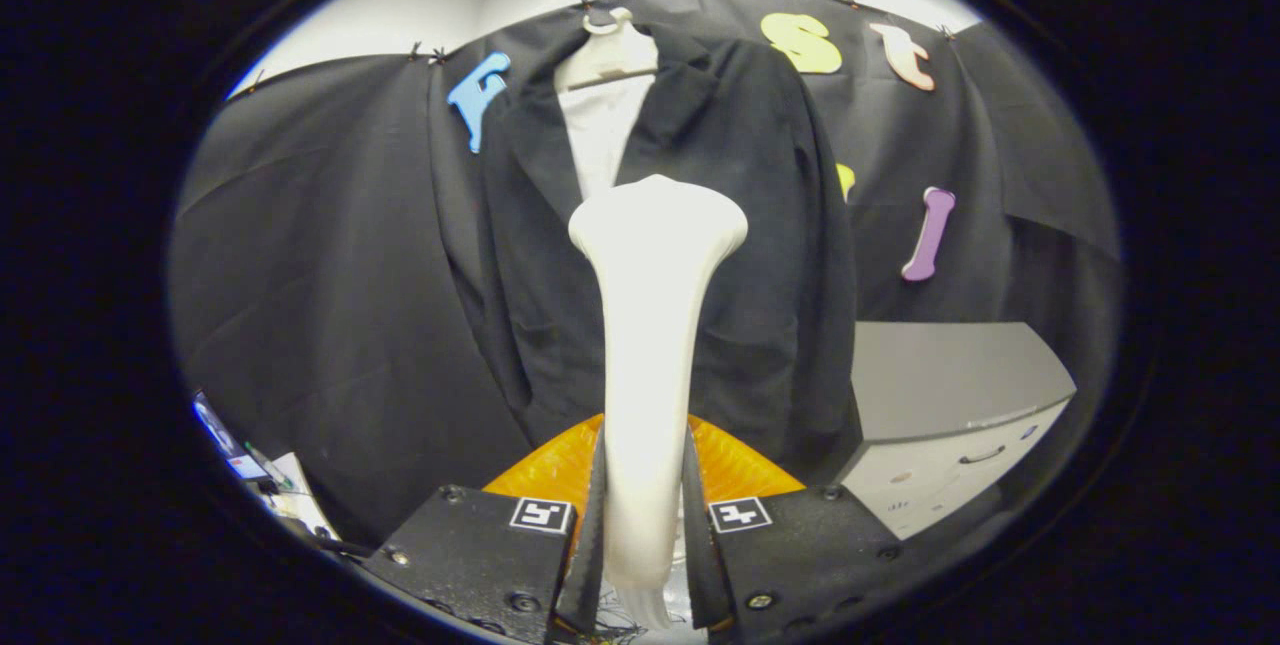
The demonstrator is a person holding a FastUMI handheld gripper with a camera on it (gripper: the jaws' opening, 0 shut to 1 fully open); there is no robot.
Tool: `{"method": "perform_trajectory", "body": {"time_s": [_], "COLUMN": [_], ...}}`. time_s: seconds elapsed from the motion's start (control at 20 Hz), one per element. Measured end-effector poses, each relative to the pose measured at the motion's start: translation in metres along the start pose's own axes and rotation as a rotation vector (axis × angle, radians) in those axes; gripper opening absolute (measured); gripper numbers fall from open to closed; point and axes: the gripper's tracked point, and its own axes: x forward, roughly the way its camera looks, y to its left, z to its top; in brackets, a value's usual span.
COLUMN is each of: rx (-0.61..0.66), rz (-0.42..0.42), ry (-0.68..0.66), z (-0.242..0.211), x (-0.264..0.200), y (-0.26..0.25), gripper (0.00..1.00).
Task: Iron the clothes twice with a garment steamer, once on the left side and once on the right side.
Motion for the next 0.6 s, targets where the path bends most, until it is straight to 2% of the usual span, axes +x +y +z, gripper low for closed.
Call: {"method": "perform_trajectory", "body": {"time_s": [0.35,0.6], "rx": [-0.070,-0.119], "rz": [0.105,0.149], "ry": [-0.102,-0.114], "z": [0.062,0.078], "x": [0.019,0.043], "y": [0.084,0.133], "gripper": [0.37,0.37]}}
